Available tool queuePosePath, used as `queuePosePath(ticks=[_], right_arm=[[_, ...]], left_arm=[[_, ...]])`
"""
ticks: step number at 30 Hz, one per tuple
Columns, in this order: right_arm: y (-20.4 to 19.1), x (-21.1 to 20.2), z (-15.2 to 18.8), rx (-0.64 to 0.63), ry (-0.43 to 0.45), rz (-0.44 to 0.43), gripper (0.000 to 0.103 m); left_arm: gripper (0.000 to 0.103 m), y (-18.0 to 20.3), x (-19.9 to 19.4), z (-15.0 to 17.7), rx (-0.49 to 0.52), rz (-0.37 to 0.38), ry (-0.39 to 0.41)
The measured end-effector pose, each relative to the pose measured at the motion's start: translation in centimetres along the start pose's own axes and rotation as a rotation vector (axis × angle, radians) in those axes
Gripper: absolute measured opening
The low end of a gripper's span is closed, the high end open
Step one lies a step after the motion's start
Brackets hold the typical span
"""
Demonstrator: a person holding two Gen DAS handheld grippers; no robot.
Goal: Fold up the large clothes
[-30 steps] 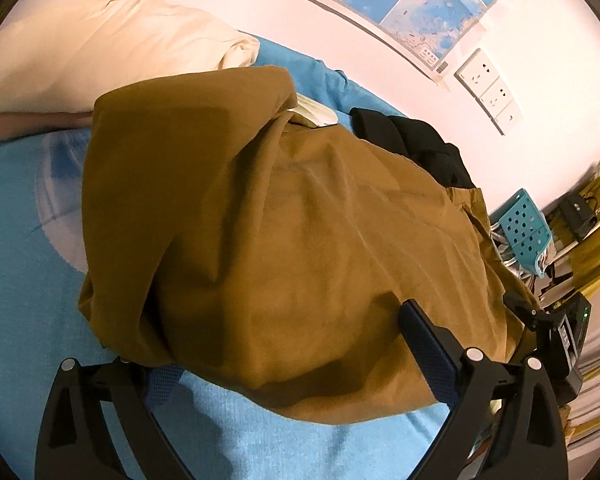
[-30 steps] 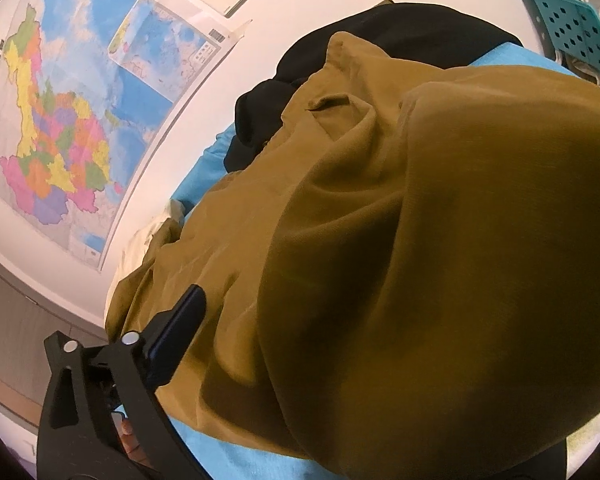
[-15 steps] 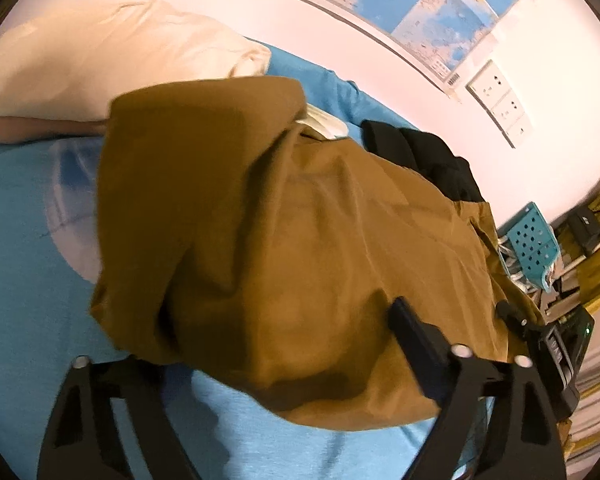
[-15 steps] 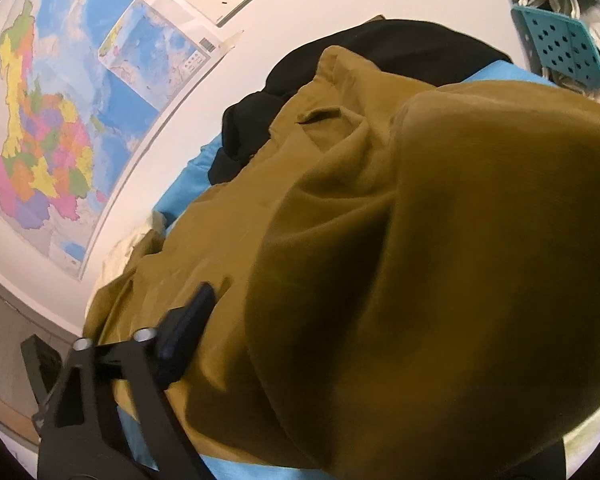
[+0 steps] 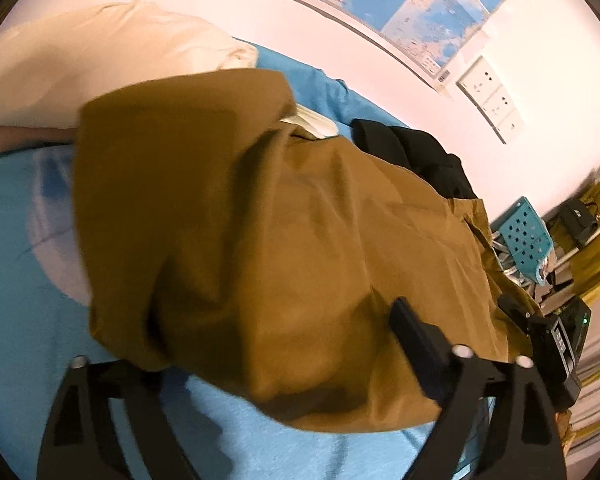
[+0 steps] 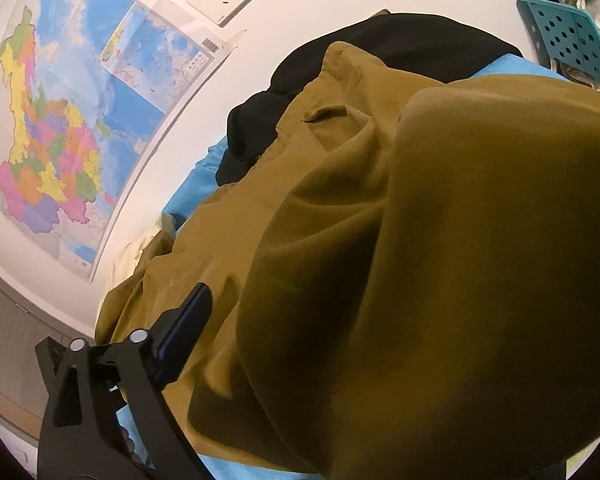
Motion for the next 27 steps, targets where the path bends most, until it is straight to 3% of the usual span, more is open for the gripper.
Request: queuePosePath(ticks=[4,6,8,11,16,22,25,27], right_arm=[[-0.05,0.07,-0.16,-0.004,-0.002,0.014,0.091],[0.05,0.09,-0.24,0.001,-0.001,0.026,0.082],[0.32,0.0,-0.22,-0.009,-0.001,0.048,0.075],[0.5,-0.06,-0.13,-0.021,-0.008,0.051,0.068],[0.58,0.0,-0.16,-0.025,-0.006,0.044,0.068],[0.25,0.31,-0.36,-0.007,-0.012,0.015,0.081],[0.13,0.34,-0.32,-0.022,-0.015,0.024,0.078],[0.25,0.31,-0.34,-0.038,-0.02,0.042,0.068]], left_arm=[[0.096,0.37,0.5,-0.1,0.004,-0.01,0.006],[0.095,0.36,0.54,-0.24,-0.007,-0.011,0.004],[0.084,0.25,0.41,-0.21,-0.004,-0.042,0.006],[0.075,0.08,0.12,-0.31,-0.013,-0.047,0.004],[0.067,-0.1,-0.07,-0.41,-0.009,-0.056,0.007],[0.068,-0.37,-0.13,-0.56,-0.013,-0.043,0.001],[0.071,-0.28,0.04,-0.58,-0.018,-0.037,-0.001],[0.071,-0.1,0.18,-0.57,-0.012,-0.046,0.002]])
Point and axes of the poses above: each gripper's, at about its wrist camera, not at the fingertips, and x roughly the way its jaws point, y to its right, z to its underside, the point moved 6 cm from there along x, roughly the way its jaws point, and after that the axes turned 3 degrees about -y, right-handed, at the moved point
